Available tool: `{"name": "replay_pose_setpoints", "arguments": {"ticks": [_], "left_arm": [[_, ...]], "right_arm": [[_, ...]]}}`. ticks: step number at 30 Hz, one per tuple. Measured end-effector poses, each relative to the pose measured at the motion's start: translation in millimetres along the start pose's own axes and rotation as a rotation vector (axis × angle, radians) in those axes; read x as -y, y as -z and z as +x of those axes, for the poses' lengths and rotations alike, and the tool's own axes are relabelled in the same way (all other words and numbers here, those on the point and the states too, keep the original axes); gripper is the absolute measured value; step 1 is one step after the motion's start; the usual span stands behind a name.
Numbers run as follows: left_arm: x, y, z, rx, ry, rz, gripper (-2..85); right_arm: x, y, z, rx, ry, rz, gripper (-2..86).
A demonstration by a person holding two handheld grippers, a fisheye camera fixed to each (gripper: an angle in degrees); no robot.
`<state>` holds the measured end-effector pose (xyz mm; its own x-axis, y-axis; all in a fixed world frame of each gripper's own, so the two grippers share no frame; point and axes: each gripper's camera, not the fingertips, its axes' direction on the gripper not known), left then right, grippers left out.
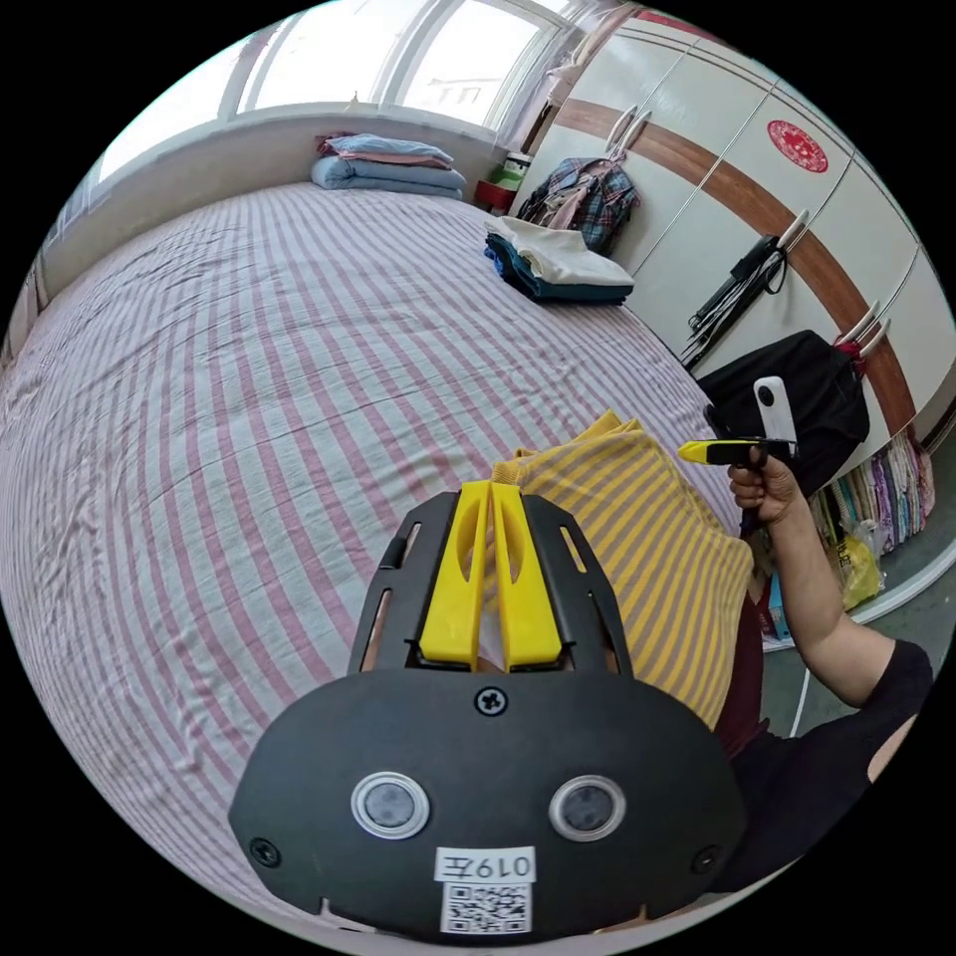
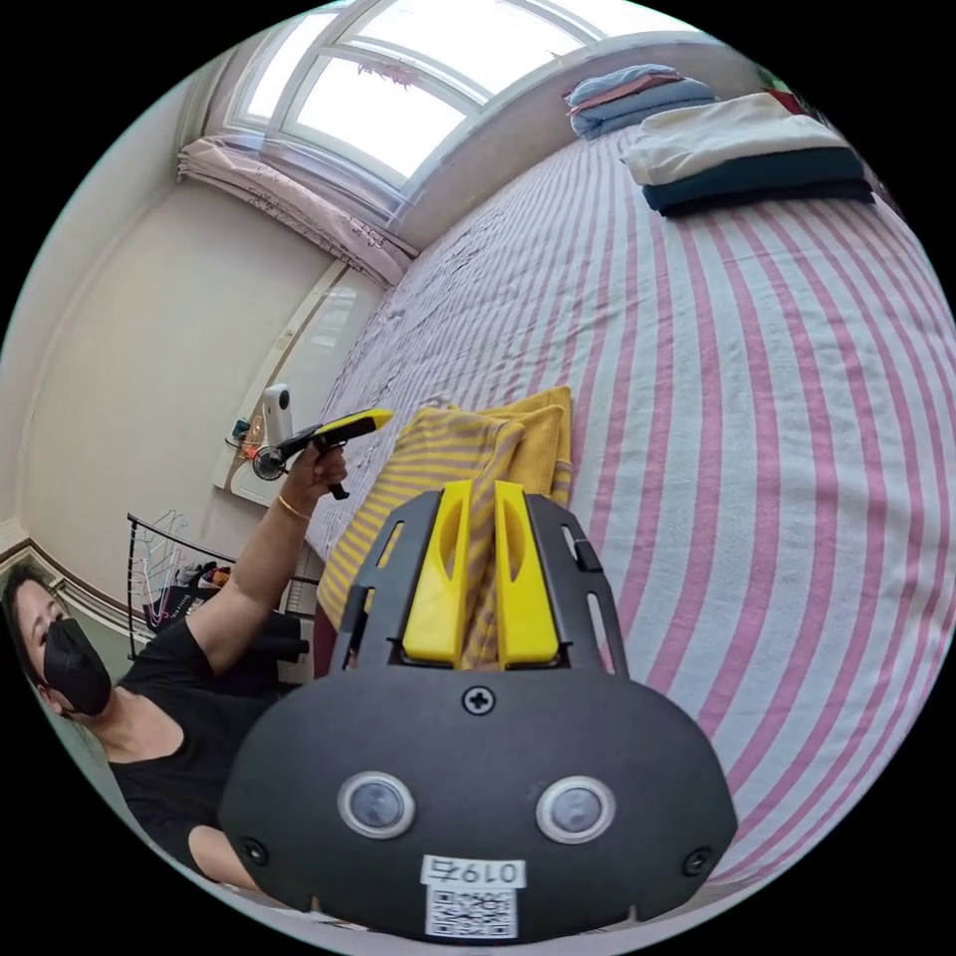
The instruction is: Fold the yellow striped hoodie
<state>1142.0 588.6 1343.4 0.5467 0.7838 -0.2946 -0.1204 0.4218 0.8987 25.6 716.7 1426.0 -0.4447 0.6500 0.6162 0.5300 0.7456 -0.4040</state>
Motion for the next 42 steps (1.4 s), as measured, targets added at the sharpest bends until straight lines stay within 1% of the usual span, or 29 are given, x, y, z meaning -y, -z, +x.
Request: {"name": "replay_pose_setpoints", "arguments": {"ticks": [2,4,7,10,13,16,18,19,22,23,25,26,27,28,31,32,33,36,40,42], "left_arm": [[-12,9,12,-0.045,-0.013,0.018,1.0],[-25,12,27,-0.047,-0.036,0.01,1.1],[-46,5,48,-0.045,-0.055,-0.038,1.1],[-66,-5,64,-0.013,-0.052,-0.096,1.0],[-87,11,81,-0.015,-0.024,-0.048,1.0],[-121,44,115,-0.046,-0.045,0.052,1.2],[-160,71,153,-0.036,-0.078,0.118,1.4],[-171,78,164,-0.033,-0.093,0.136,1.4],[-222,102,216,0.012,-0.132,0.187,1.9],[-240,108,235,0.03,-0.13,0.198,2.4],[-266,116,263,0.07,-0.129,0.211,3.3],[-283,119,284,0.126,-0.141,0.22,4.2],[-299,122,304,0.191,-0.158,0.226,5.3],[-307,122,314,0.215,-0.169,0.223,5.6],[-346,120,356,0.314,-0.213,0.201,7.1],[-361,119,371,0.375,-0.228,0.201,7.6],[-373,117,385,0.429,-0.238,0.204,8.2],[-390,120,415,0.508,-0.23,0.235,9.8],[-404,127,437,0.445,-0.175,0.229,11.5],[-413,119,451,0.476,-0.172,0.196,11.3]], "right_arm": [[-13,-7,-11,0.004,0.026,-0.042,5.5],[-23,-14,-16,0.008,0.026,-0.058,5.0],[-37,-26,-20,-0.014,0.007,-0.075,1.1],[-55,-26,-22,-0.023,-0.022,-0.043,0.1],[-78,-23,-30,0.009,-0.022,-0.01,0.1],[-113,-5,-58,0.026,0.06,0.076,-0.3],[-143,5,-86,-0.017,0.149,0.136,-0.5],[-165,9,-106,-0.07,0.199,0.165,-0.5],[-218,5,-149,-0.177,0.283,0.19,0.6],[-238,2,-164,-0.211,0.303,0.203,4.0],[-265,-4,-181,-0.259,0.302,0.21,7.7],[-282,-8,-190,-0.292,0.3,0.211,8.8],[-291,-11,-196,-0.301,0.312,0.211,8.9],[-308,-15,-206,-0.339,0.329,0.21,8.9],[-346,-25,-220,-0.508,0.351,0.195,8.5],[-357,-25,-219,-0.543,0.336,0.189,8.5],[-362,-25,-217,-0.546,0.323,0.186,8.6],[-383,-16,-210,-0.452,0.258,0.24,8.6],[-403,-13,-211,-0.44,0.218,0.273,8.5],[-409,-15,-211,-0.444,0.206,0.266,8.3]]}}
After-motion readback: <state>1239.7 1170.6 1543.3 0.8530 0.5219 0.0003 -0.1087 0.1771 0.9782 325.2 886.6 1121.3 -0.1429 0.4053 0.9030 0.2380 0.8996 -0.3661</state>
